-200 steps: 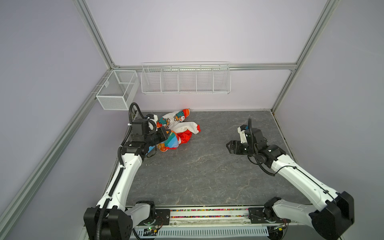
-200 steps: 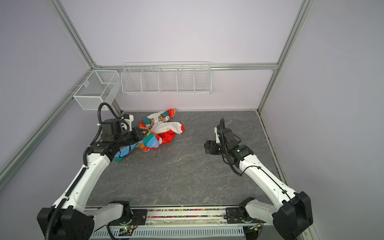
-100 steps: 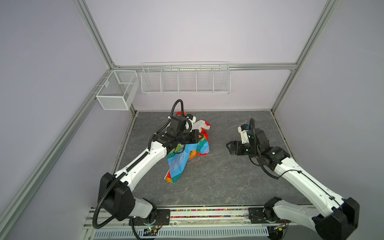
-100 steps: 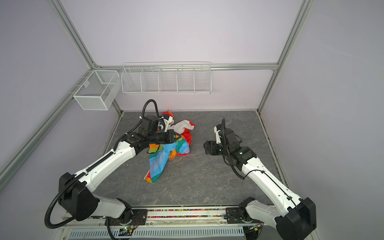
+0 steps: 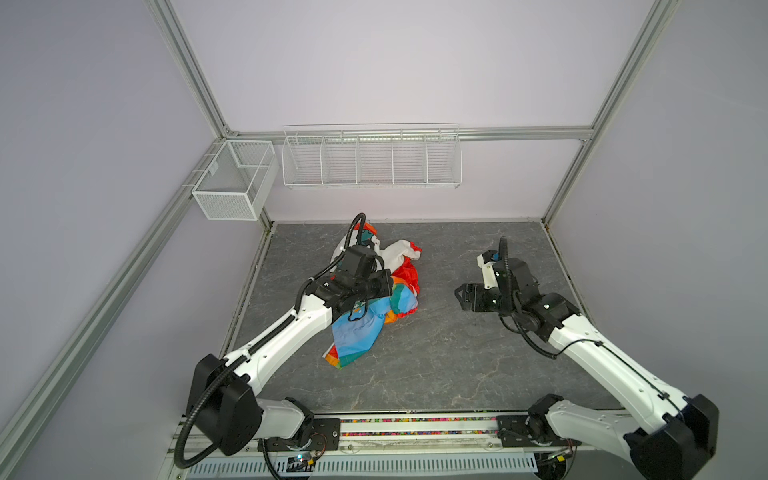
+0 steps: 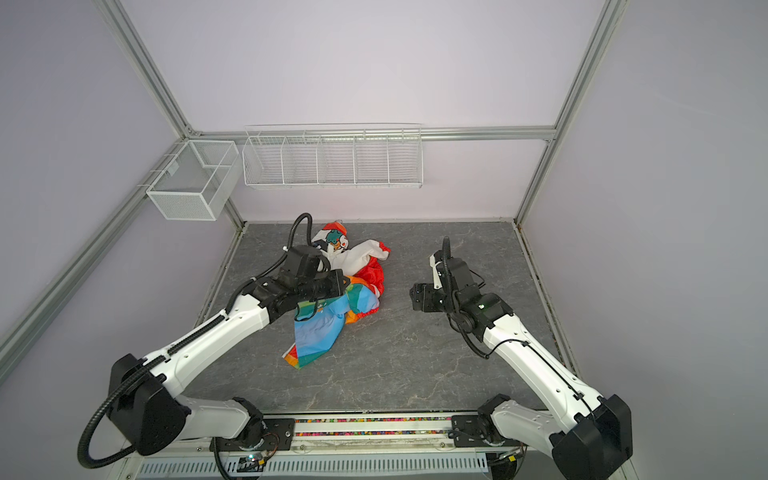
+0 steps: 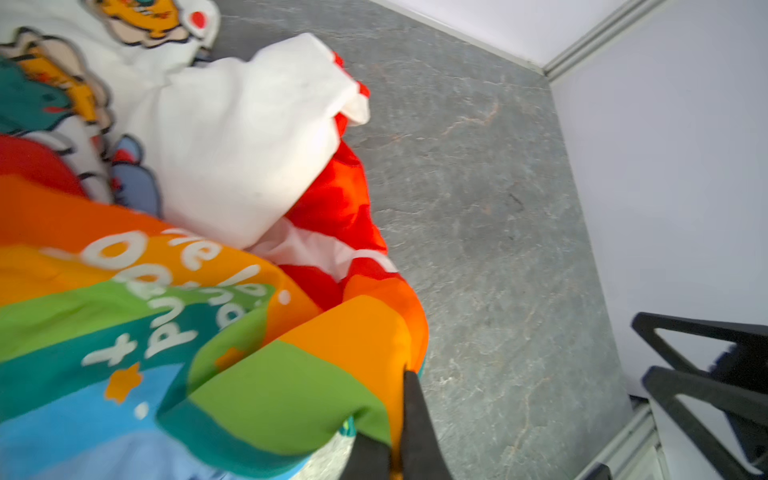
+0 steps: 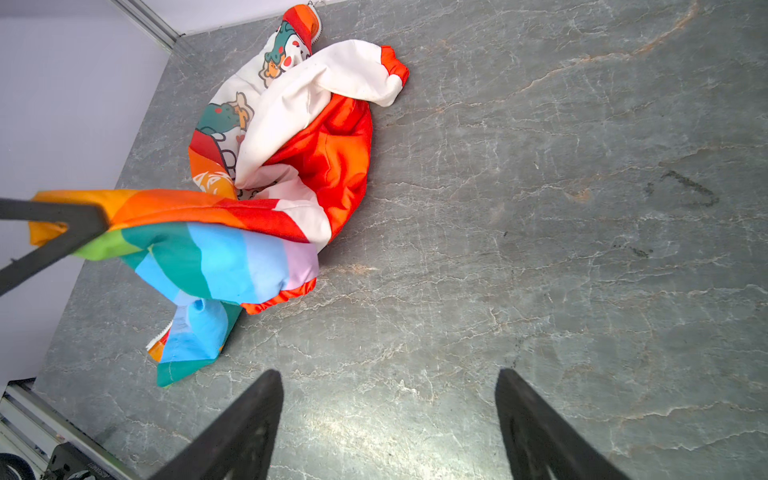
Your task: Zip up the jacket
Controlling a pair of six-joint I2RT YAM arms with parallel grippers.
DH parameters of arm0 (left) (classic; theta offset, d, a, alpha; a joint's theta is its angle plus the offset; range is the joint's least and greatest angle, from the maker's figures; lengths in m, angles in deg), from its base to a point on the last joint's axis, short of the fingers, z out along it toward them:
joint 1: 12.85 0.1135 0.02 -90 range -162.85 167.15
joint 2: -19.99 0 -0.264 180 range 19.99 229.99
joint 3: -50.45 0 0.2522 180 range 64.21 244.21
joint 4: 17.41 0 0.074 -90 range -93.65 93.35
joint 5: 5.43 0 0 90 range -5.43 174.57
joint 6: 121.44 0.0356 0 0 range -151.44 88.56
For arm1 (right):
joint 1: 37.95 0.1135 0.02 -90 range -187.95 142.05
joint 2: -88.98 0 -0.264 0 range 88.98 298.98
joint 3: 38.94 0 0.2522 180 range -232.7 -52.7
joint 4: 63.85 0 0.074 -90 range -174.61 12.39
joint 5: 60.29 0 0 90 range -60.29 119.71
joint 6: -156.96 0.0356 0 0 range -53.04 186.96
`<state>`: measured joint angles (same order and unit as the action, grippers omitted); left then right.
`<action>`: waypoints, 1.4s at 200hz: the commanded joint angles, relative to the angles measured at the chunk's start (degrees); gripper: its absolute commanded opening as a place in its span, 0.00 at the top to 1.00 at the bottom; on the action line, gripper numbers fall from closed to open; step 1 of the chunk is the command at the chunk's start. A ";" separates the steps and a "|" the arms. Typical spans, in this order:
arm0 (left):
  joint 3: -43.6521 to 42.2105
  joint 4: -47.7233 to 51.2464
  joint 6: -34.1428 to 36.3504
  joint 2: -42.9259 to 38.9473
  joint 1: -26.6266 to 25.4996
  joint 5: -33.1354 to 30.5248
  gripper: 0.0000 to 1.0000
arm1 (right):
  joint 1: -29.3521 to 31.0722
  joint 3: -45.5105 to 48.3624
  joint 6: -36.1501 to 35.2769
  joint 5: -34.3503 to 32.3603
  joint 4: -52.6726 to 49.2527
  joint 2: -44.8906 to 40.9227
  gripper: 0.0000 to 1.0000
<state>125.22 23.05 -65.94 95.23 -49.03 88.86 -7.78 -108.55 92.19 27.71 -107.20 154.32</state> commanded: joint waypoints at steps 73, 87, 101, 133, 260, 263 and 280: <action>-20.67 6.47 -9.70 -20.05 7.88 -11.84 0.99 | 5.07 -7.43 3.62 5.60 4.31 14.66 0.20; -21.87 6.61 -10.05 -19.89 7.94 -12.06 0.99 | 5.99 -9.88 4.49 6.06 4.99 18.42 0.18; -22.87 6.32 -10.50 -19.63 8.03 -12.07 0.99 | 6.47 -12.77 5.77 6.72 5.56 22.65 0.17; -24.27 5.38 -10.90 -19.61 8.14 -11.83 0.99 | 6.52 -21.19 9.25 9.11 7.20 33.32 0.16; -29.02 3.71 -11.47 -22.03 8.41 -8.57 0.95 | 6.52 -45.21 18.76 14.87 15.97 59.36 0.15; -29.07 3.65 -11.47 -22.03 8.37 -8.60 0.95 | 6.48 -45.79 18.97 15.03 16.04 59.82 0.15; -29.22 3.46 -11.47 -22.10 8.41 -8.26 0.96 | 6.52 -49.66 19.94 16.26 15.84 62.97 0.26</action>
<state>96.68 26.94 -76.48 73.86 -40.97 79.88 -1.42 -153.65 109.24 41.72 -93.21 213.82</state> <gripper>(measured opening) 0.053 0.807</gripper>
